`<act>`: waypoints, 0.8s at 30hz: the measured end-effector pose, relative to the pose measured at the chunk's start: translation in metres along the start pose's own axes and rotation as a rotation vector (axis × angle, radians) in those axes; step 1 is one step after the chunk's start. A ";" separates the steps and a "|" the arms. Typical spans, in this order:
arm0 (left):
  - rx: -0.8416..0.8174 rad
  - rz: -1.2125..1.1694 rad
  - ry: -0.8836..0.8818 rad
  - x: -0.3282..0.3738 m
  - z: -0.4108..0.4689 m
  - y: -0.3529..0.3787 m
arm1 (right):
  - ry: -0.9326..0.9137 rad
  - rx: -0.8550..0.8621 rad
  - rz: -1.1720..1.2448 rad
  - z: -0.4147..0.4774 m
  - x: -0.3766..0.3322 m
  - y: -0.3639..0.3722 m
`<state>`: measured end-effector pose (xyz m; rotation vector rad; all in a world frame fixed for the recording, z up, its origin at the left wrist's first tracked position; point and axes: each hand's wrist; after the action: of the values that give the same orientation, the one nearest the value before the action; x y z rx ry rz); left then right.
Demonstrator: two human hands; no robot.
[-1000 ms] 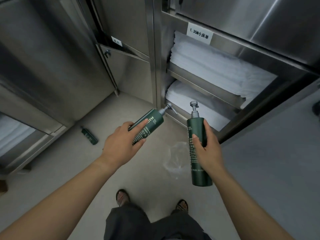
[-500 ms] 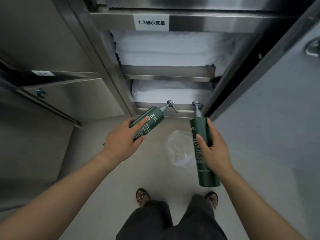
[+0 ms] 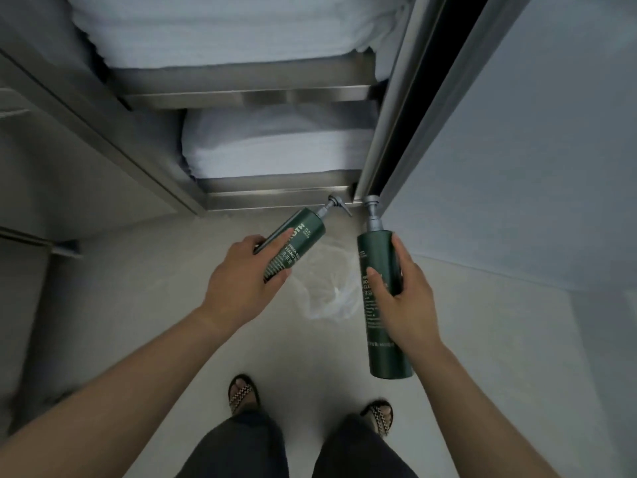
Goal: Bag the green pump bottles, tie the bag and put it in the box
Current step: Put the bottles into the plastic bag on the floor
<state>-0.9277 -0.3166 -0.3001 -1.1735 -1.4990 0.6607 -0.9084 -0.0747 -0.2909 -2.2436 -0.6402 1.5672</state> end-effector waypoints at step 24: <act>0.009 0.084 0.204 -0.254 0.188 0.454 | -0.093 0.257 -0.011 0.230 0.394 0.276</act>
<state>-0.9725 -0.3514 -0.8502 -1.2630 -1.2804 0.5838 -0.9615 -0.0940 -0.8209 -1.9869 -0.4452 1.6535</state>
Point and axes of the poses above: each hand's wrist, its own z-axis towards the middle knuckle, its own y-axis out of the palm, x = y × z, and after that the axes turned 8 degrees about -x, right-handed
